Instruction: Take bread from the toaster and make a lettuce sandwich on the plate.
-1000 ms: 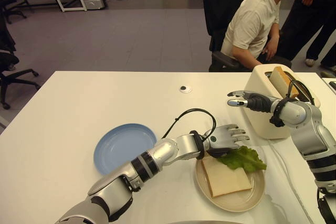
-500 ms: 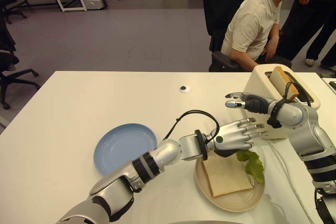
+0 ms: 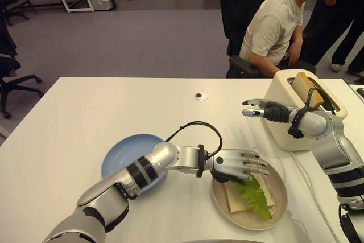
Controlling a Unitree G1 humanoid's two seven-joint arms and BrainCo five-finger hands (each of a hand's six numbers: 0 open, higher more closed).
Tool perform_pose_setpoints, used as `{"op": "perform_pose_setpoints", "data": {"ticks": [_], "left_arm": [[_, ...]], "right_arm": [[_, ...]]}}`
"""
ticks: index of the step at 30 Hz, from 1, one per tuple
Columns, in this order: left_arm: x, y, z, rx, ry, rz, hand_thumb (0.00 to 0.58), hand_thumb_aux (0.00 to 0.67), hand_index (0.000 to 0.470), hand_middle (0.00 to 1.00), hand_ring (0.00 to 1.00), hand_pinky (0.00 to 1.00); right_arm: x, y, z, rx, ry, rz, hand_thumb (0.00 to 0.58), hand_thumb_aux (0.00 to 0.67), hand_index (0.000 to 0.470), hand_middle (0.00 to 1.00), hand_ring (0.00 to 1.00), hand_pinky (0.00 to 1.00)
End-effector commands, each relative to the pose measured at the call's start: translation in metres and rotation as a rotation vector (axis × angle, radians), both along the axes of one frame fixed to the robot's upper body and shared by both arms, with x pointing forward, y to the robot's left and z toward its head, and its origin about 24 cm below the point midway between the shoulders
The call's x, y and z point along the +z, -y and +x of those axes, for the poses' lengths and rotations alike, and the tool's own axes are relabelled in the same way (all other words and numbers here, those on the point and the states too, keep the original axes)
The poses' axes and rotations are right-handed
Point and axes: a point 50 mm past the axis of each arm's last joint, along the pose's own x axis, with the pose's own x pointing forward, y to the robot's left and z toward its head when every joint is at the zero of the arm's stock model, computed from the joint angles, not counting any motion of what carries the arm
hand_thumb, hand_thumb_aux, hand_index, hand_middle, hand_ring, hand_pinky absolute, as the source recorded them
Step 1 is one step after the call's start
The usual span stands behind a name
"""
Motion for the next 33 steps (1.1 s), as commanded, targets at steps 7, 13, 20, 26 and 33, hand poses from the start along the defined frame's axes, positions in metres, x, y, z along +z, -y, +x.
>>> {"op": "perform_pose_setpoints", "data": {"ticks": [7,13,20,26,33], "left_arm": [[-0.01,-0.01,0.011,0.061,0.015,0.109,0.58,0.67,0.47,0.0,0.0,0.0],[-0.01,-0.013,0.016,0.1,-0.028,0.106,0.0,0.0,0.0,0.0,0.0,0.0],[0.014,-0.016,0.028,0.156,-0.079,-0.026,0.0,0.0,0.0,0.0,0.0,0.0],[0.033,-0.024,0.035,0.203,-0.155,-0.152,0.0,0.0,0.0,0.0,0.0,0.0],[0.078,-0.077,0.081,0.601,-0.205,-0.471,0.0,0.0,0.0,0.0,0.0,0.0]], "right_arm": [[0.001,-0.004,0.0,0.016,0.002,-0.002,0.0,0.0,0.0,0.0,0.0,0.0],[0.0,-0.005,0.001,0.01,0.0,0.003,0.0,0.0,0.0,0.0,0.0,0.0],[-0.002,-0.005,0.001,0.006,-0.004,0.003,0.0,0.0,0.0,0.0,0.0,0.0],[-0.002,-0.004,0.002,-0.001,0.0,0.004,0.0,0.0,0.0,0.0,0.0,0.0],[0.048,0.02,0.022,-0.183,0.342,0.014,0.0,0.0,0.0,0.0,0.0,0.0]]}}
